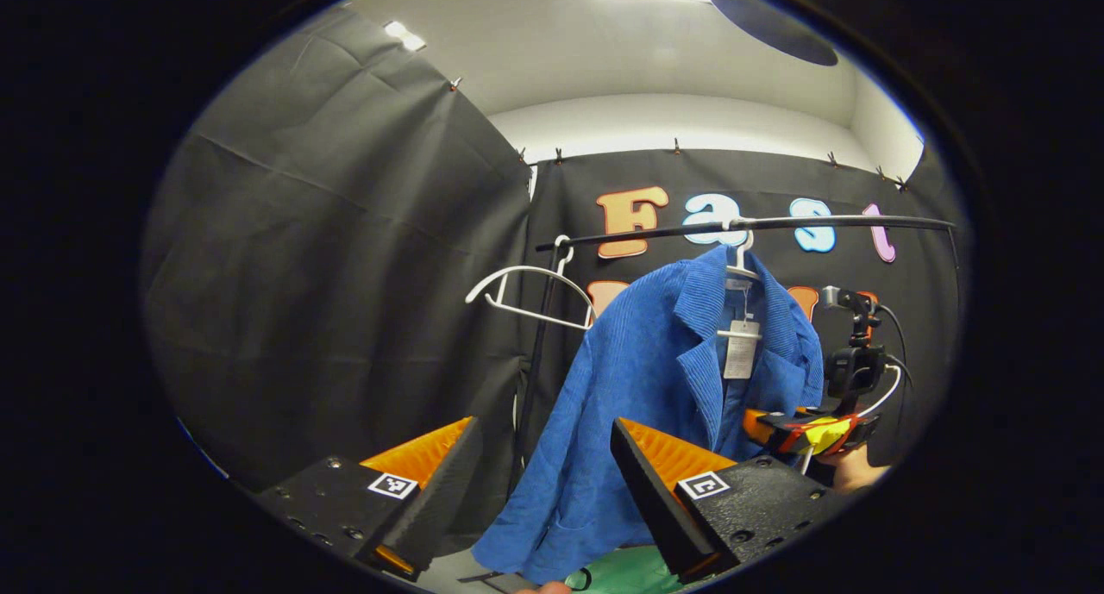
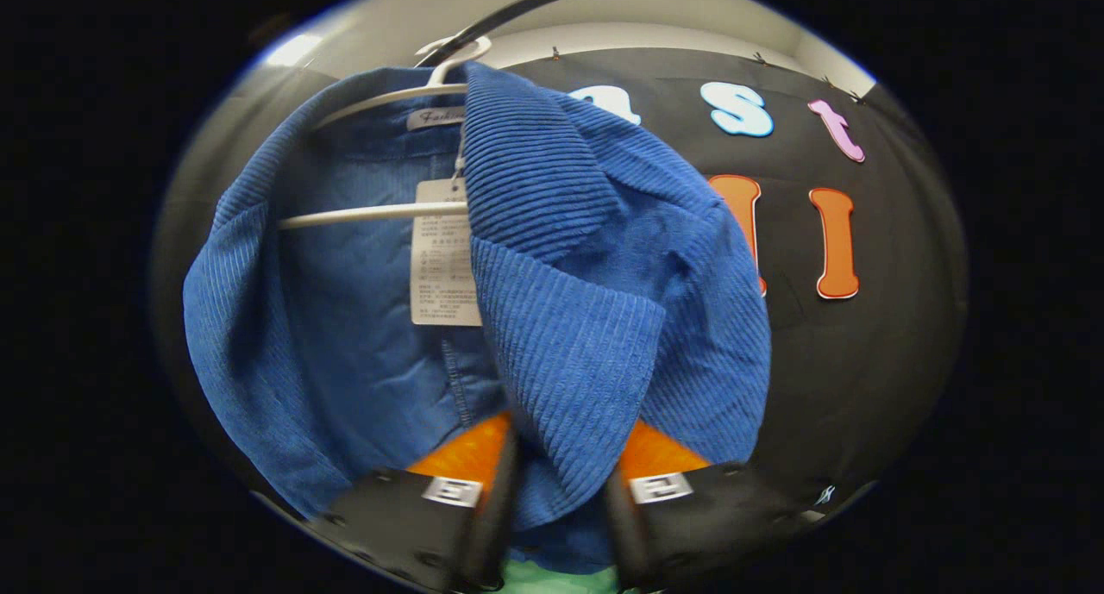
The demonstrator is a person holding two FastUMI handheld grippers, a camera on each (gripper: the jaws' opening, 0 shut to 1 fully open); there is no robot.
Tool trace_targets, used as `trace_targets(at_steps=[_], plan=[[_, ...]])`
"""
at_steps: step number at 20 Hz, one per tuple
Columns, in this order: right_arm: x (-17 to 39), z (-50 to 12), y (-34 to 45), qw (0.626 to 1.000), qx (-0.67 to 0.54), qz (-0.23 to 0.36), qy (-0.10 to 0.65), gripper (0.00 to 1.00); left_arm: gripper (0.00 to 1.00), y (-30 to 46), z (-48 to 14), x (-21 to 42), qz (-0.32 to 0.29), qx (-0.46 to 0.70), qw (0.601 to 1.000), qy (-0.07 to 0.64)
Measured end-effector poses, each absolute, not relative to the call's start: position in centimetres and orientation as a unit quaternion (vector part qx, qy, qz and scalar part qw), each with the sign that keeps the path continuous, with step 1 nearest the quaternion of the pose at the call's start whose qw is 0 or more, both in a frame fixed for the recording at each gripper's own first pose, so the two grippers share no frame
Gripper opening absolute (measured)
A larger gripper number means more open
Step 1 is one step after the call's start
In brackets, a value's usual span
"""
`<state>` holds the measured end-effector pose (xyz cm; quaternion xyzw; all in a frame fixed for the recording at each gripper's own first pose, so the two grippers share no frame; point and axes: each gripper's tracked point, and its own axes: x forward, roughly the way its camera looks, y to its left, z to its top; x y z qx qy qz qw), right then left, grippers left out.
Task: Grasp the clothes on the hanger with both hands and then place them into the laundry hamper below.
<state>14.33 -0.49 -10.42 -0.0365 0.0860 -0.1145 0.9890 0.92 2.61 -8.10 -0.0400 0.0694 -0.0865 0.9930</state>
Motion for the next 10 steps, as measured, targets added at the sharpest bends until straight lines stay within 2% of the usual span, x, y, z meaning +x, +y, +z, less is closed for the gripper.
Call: trace_targets(at_steps=[2,3,4,8,10], plan=[[13.0,-8.2,-2.6,0.99,-0.047,-0.116,0.061,0.11,0.95,0.5,-8.6,1.6,-0.09,-0.054,0.992,0.073],[11.7,-6.5,-3.4,0.991,-0.052,-0.112,0.045,0.11,0.92,-1.0,-8.9,1.9,-0.091,-0.068,0.991,0.078],[10.8,-4.9,-4.1,0.992,-0.057,-0.105,0.032,0.11,0.95,-2.7,-9.4,2.2,-0.095,-0.078,0.989,0.082],[7.7,0.3,-4.7,0.997,-0.065,-0.048,-0.008,0.11,0.95,-8.8,-10.0,3.5,-0.114,-0.078,0.987,0.084],[6.8,2.2,-4.9,0.997,-0.067,-0.022,-0.022,0.11,0.92,-11.2,-10.2,4.1,-0.112,-0.065,0.988,0.08]])
